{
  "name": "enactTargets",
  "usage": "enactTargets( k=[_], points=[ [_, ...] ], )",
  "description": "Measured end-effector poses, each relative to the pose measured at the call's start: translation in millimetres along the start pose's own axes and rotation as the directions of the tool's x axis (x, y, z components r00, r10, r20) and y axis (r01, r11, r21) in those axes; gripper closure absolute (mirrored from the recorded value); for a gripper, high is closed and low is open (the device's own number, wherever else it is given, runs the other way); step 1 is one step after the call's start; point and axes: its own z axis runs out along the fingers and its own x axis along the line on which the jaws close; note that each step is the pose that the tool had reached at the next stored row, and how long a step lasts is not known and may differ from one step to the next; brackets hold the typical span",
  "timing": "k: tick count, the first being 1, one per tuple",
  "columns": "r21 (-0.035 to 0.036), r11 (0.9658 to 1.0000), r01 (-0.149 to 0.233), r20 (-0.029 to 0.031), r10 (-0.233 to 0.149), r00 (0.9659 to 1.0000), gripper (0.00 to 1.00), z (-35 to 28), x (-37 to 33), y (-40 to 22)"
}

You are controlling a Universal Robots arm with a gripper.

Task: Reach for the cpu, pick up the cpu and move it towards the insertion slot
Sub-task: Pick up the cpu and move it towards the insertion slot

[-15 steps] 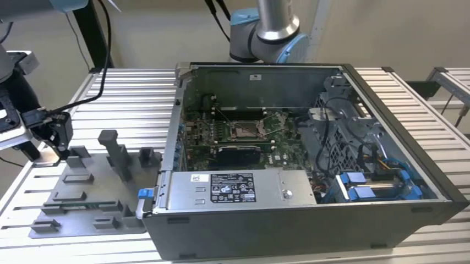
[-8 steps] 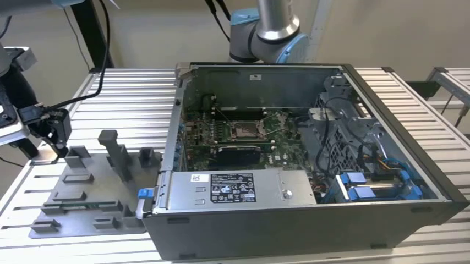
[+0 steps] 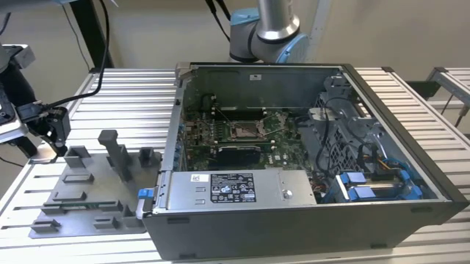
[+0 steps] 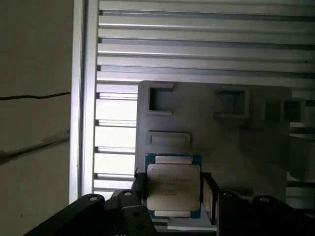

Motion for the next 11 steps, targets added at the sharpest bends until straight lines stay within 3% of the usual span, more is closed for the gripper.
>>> enactTargets(
  k=[11],
  points=[
    [0.0001, 1.0000, 0.000, -0.0001, 0.000, 1.0000, 1.00, -8.0, 0.0, 0.3]
  ],
)
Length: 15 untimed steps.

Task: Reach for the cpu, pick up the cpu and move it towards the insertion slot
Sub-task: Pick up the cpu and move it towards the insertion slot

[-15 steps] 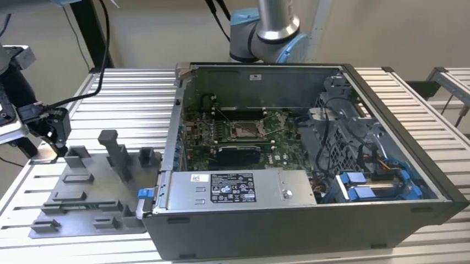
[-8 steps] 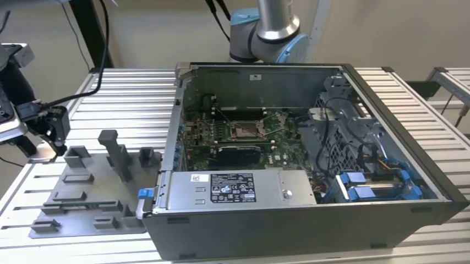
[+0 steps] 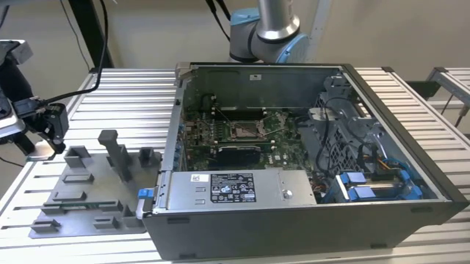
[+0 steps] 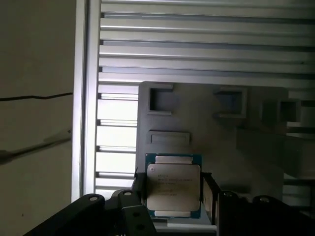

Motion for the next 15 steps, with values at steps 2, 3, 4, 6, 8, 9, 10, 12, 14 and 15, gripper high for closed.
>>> enactTargets(
  k=[2, 3, 4, 6, 8, 9, 10, 12, 14, 15],
  points=[
    [-0.0001, 1.0000, 0.000, 0.0001, 0.000, 1.0000, 1.00, -1.4, 0.0, 0.1],
    [-0.0001, 1.0000, 0.000, 0.0001, 0.000, 1.0000, 1.00, -2.2, 0.0, 0.1],
    [0.0000, 1.0000, 0.000, 0.0000, 0.000, 1.0000, 1.00, -3.0, 0.0, 0.1],
    [0.0000, 1.0000, 0.000, 0.0000, 0.000, 1.0000, 1.00, -4.4, 0.0, 0.2],
    [-0.0001, 1.0000, 0.000, 0.0001, 0.000, 1.0000, 1.00, -5.8, 0.0, 0.2],
    [0.0000, 1.0000, 0.000, 0.0001, 0.000, 1.0000, 1.00, -6.6, 0.0, 0.3],
    [0.0000, 1.0000, 0.000, -0.0001, 0.000, 1.0000, 1.00, -7.3, 0.0, 0.3],
    [-0.0001, 1.0000, 0.000, 0.0002, 0.000, 1.0000, 1.00, -8.5, 0.0, 0.3],
    [0.0000, 1.0000, 0.000, 0.0001, 0.000, 1.0000, 1.00, -9.8, 0.0, 0.4],
    [-0.0001, 1.0000, 0.000, 0.0000, 0.000, 1.0000, 1.00, -10.5, 0.0, 0.4]
  ],
)
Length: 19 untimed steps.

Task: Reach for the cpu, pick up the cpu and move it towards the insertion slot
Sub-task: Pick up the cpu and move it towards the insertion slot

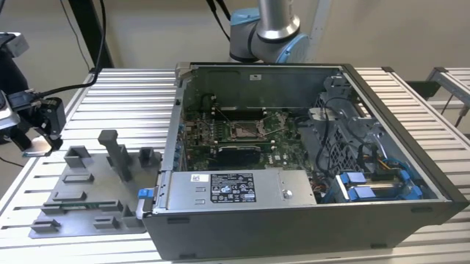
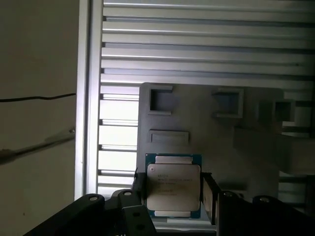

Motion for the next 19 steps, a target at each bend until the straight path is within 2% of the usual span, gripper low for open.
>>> enactTargets(
  k=[15, 19],
  points=[
    [0.0000, 1.0000, 0.000, 0.0001, 0.000, 1.0000, 1.00, -13.1, 0.0, 0.5],
    [0.0000, 1.0000, 0.000, 0.0000, 0.000, 1.0000, 1.00, -18.9, 0.0, 0.7]
  ],
)
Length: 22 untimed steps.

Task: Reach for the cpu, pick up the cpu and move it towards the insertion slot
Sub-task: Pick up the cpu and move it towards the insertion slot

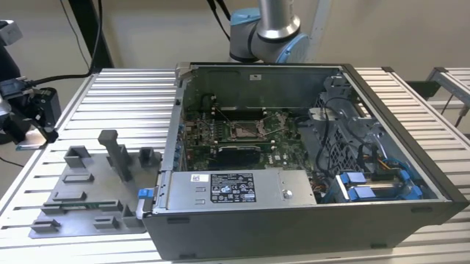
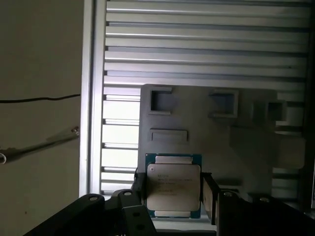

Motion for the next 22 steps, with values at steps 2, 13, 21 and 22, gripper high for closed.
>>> enactTargets(
  k=[2, 13, 21, 22],
  points=[
    [0.0000, 1.0000, 0.000, 0.0000, 0.000, 1.0000, 1.00, -4.1, 0.0, 0.1],
    [0.0000, 1.0000, 0.000, 0.0001, 0.000, 1.0000, 1.00, -20.2, 0.0, 0.8],
    [-0.0001, 1.0000, 0.000, 0.0001, 0.000, 1.0000, 1.00, -30.0, 0.1, 1.1],
    [0.0000, 1.0000, 0.000, 0.0000, 0.000, 1.0000, 1.00, -31.4, 0.1, 1.2]
  ],
)
